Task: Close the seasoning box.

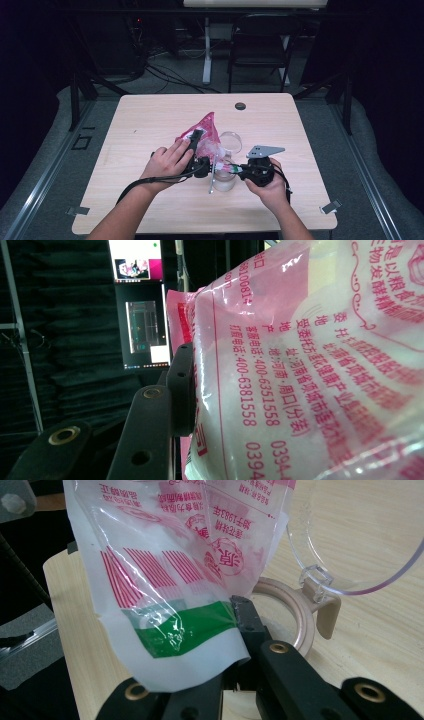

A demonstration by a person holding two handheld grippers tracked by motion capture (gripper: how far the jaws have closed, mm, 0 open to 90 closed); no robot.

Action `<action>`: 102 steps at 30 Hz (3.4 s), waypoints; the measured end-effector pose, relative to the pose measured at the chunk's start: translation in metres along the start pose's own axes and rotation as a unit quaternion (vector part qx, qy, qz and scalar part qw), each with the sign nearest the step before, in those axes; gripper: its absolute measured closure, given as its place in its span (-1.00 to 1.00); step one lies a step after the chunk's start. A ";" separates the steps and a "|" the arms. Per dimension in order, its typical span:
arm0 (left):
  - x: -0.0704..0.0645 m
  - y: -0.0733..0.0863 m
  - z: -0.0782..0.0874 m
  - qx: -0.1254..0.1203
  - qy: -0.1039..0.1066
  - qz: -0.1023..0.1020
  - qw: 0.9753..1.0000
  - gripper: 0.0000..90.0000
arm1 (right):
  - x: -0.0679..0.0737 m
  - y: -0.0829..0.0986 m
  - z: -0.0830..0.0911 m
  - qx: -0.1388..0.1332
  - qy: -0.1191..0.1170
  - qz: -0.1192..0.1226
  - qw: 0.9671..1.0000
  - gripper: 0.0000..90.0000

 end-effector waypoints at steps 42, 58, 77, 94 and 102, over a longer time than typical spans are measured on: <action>-0.014 0.010 0.000 0.013 0.029 0.010 0.999 0.38 | 0.000 0.003 -0.009 0.012 0.004 -0.002 1.000 1.00; -0.020 0.016 0.001 0.019 0.041 0.018 0.999 0.37 | 0.002 0.002 -0.012 0.015 0.006 0.004 1.000 1.00; -0.031 0.023 0.004 0.032 0.055 0.043 0.997 0.37 | 0.003 0.002 -0.013 0.016 0.010 0.007 1.000 1.00; -0.041 0.026 0.003 0.035 0.077 0.071 0.994 0.38 | 0.004 0.001 -0.012 0.012 0.015 0.007 1.000 1.00; -0.047 0.027 0.003 0.037 0.085 0.091 0.992 0.40 | 0.004 0.001 -0.013 0.010 0.017 0.008 1.000 1.00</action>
Point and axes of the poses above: each handheld gripper's, and its own axes: z roughly backward along the jaws, y roughly out of its underside, x roughly to its left, the point moved 3 cm from there along -z, roughly forward along the jaws, and after that the axes turned 3 degrees about x, right-handed, at the moved point
